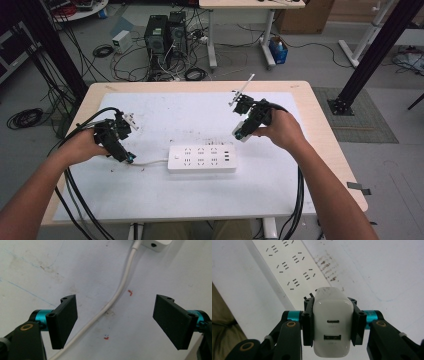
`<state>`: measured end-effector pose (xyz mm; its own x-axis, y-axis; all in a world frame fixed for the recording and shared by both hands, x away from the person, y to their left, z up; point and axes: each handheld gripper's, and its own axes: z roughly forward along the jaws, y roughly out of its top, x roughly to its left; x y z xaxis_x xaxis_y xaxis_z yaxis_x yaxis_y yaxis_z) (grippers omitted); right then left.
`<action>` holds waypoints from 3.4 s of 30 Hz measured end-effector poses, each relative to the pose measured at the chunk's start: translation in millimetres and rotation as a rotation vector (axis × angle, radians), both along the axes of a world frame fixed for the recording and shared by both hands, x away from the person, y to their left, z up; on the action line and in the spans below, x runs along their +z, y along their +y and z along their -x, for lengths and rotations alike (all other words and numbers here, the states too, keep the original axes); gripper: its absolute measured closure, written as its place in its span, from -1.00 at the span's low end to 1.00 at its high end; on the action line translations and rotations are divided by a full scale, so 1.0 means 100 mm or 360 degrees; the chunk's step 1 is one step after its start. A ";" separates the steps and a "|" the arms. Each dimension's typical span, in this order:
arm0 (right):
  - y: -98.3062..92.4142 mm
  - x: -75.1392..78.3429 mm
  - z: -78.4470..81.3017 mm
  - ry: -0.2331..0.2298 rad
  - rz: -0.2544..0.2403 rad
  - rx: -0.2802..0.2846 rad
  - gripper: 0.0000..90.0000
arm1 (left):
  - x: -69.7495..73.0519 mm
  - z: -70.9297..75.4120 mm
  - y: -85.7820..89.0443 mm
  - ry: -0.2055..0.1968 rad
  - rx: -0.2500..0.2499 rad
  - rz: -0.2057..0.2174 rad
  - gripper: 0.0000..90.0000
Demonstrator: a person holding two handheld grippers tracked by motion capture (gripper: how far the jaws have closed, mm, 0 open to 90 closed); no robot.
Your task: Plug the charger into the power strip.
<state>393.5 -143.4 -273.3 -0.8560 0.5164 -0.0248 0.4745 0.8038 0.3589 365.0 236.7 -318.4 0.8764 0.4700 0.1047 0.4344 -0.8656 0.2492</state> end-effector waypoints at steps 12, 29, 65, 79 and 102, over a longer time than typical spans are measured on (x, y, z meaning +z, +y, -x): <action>0.48 -0.38 -0.10 0.0045 0.0114 0.0251 0.38 | -0.06 -0.02 -0.01 0.0002 -0.0048 -0.0010 -0.56; 0.90 -0.76 -0.21 0.0072 0.0305 0.0587 0.38 | -0.18 -0.02 0.02 0.0032 -0.0037 0.0049 -0.56; 1.07 -0.94 -0.14 0.0007 0.0492 0.0799 0.39 | -0.17 0.11 0.03 -0.0026 0.0010 0.0096 -0.56; 1.02 -0.99 -0.25 0.0095 0.0371 0.0773 0.39 | -0.18 0.10 -0.02 -0.0029 0.0019 0.0116 -0.56; 0.91 -1.05 -0.27 0.0097 0.0228 0.0740 0.37 | -0.24 0.02 -0.02 -0.0031 0.0036 0.0159 -0.56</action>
<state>420.1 -51.9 -378.8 -0.9972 0.0742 -0.0101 0.0704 0.9747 0.2121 363.1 234.3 -342.3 0.8637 0.4986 0.0730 0.4479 -0.8259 0.3424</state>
